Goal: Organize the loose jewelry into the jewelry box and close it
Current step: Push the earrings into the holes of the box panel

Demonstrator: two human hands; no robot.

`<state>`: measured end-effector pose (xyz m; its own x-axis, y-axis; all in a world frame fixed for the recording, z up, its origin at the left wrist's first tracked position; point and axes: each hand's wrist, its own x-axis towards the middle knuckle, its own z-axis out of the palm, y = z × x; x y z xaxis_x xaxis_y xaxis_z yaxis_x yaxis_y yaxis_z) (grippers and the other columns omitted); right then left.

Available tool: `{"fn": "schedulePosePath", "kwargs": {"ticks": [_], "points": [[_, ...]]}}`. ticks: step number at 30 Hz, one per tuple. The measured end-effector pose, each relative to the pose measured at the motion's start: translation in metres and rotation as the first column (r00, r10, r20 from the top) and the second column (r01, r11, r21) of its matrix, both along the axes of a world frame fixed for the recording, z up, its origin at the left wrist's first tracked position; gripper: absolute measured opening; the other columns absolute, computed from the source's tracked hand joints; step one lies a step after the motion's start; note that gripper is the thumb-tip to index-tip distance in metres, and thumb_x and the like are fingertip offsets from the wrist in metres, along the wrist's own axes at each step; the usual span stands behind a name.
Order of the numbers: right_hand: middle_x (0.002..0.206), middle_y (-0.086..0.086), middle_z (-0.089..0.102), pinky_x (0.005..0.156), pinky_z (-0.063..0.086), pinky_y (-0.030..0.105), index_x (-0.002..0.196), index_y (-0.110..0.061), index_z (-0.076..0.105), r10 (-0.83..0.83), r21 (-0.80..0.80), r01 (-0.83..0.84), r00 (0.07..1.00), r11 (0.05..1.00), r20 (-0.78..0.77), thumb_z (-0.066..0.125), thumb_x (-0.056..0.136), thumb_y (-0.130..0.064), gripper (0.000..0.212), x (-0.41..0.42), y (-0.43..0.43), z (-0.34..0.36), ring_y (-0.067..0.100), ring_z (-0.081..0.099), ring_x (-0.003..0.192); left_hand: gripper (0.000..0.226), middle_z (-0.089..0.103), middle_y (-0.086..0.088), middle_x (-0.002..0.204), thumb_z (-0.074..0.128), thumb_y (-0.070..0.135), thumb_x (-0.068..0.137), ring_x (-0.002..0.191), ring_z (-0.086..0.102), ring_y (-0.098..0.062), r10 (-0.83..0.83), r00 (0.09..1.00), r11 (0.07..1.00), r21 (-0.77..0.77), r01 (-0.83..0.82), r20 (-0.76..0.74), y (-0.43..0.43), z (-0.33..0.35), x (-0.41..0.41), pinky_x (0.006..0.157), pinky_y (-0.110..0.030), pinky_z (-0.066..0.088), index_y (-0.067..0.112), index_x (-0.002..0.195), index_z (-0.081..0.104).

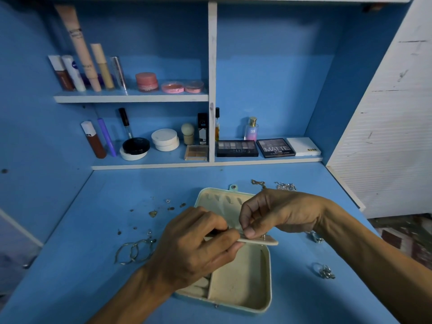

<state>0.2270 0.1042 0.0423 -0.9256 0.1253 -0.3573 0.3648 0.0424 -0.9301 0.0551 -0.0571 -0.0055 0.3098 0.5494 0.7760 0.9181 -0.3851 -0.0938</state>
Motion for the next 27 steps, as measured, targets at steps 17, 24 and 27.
{"fn": "schedulePosePath", "kwargs": {"ticks": [17, 24, 27], "points": [[0.084, 0.004, 0.071, 0.083, 0.048, 0.026, 0.088, -0.011, 0.075, 0.017, 0.053, -0.018, 1.000, 0.998, 0.019, 0.074, 0.083, 0.001, 0.013, 0.003, 0.003, 0.002, 0.011, 0.063, 0.079, 0.017, 0.059, -0.001, 0.075, 0.077, 0.029, 0.090, 0.064, 0.051, -0.016, -0.009, 1.000, 1.000, -0.011, 0.010, 0.009, 0.002, -0.001, -0.001, 0.057, -0.032, 0.045, 0.014, 0.081, 0.076], [0.086, 0.002, 0.072, 0.084, 0.049, 0.022, 0.091, -0.011, 0.074, 0.069, 0.154, -0.072, 0.997, 0.985, 0.020, 0.070, 0.085, 0.004, 0.017, 0.006, 0.004, 0.010, 0.010, 0.064, 0.082, 0.017, 0.059, -0.001, 0.076, 0.076, 0.029, 0.091, 0.066, 0.051, -0.014, -0.010, 1.000, 1.000, -0.015, 0.010, -0.002, 0.001, -0.001, -0.001, 0.059, -0.029, 0.044, 0.014, 0.082, 0.075], [0.084, 0.004, 0.071, 0.081, 0.049, 0.023, 0.090, -0.010, 0.072, 0.068, 0.214, -0.065, 0.998, 0.975, -0.006, 0.065, 0.084, 0.007, 0.019, 0.007, 0.004, 0.016, 0.010, 0.064, 0.080, 0.018, 0.059, -0.001, 0.075, 0.077, 0.029, 0.090, 0.066, 0.050, -0.014, 0.000, 1.000, 1.000, -0.016, 0.000, -0.003, 0.001, 0.000, -0.002, 0.058, -0.029, 0.044, 0.014, 0.081, 0.075]]}}
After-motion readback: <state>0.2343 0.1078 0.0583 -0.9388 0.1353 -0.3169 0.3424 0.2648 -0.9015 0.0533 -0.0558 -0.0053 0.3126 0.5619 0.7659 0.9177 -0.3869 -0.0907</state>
